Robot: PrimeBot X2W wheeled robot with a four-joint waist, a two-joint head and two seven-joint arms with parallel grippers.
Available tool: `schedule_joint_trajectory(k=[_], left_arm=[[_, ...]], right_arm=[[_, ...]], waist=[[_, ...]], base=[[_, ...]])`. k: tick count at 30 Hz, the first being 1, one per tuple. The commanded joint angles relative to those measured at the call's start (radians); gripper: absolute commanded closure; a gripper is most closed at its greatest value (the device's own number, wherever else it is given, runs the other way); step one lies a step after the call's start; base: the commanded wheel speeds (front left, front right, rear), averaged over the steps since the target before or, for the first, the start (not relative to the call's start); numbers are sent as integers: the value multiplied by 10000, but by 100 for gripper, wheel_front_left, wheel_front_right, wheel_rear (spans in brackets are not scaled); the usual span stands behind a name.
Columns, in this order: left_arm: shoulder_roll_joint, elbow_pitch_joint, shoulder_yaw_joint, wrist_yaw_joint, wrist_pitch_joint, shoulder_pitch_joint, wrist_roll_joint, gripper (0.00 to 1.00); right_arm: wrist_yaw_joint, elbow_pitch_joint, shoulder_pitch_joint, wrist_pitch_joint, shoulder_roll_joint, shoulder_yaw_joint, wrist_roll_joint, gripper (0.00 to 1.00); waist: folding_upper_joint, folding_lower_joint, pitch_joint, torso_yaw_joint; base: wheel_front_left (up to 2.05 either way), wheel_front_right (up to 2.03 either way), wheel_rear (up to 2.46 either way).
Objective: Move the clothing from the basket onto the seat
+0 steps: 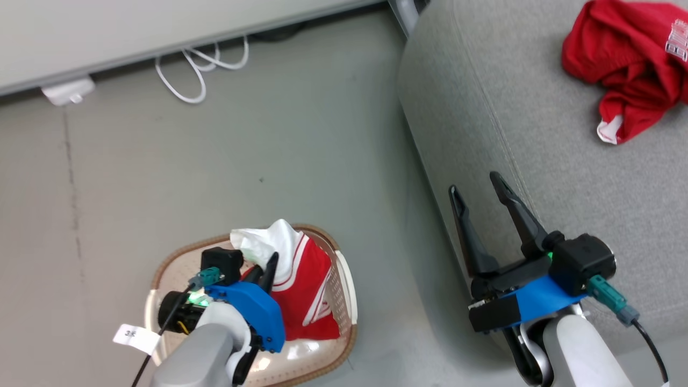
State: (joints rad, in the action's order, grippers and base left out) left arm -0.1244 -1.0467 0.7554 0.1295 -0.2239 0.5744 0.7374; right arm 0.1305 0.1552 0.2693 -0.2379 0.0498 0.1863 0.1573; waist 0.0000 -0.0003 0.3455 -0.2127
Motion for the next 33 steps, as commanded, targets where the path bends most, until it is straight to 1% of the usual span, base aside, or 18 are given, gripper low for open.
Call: schedule_joint_trajectory(k=[1,9,16,25,33], left_arm=[[73,170,114,6,-99,-167,59,100],[196,1308,684,6,-249,-171,321,100],[36,2251,1117,6,-101,288,527,100],[151,2969,1459,6,551,1427,594,100],[393,3246,1426,-76,877,2304,692,100]], right_arm=[[5,26,-190,73,14,-53,-82,0],[5,58,-879,384,12,-128,-17,0],[5,67,-1290,585,12,-138,23,0],[5,17,-1685,784,12,-261,18,0],[5,106,-1811,938,12,-188,77,0]], waist=[[0,3,-863,561],[0,3,-1994,977],[0,3,-2689,1176],[0,3,-2999,1468],[0,3,-3166,1661]], base=[[0,0,0],[0,0,0],[0,0,0],[0,0,0],[0,0,0]])
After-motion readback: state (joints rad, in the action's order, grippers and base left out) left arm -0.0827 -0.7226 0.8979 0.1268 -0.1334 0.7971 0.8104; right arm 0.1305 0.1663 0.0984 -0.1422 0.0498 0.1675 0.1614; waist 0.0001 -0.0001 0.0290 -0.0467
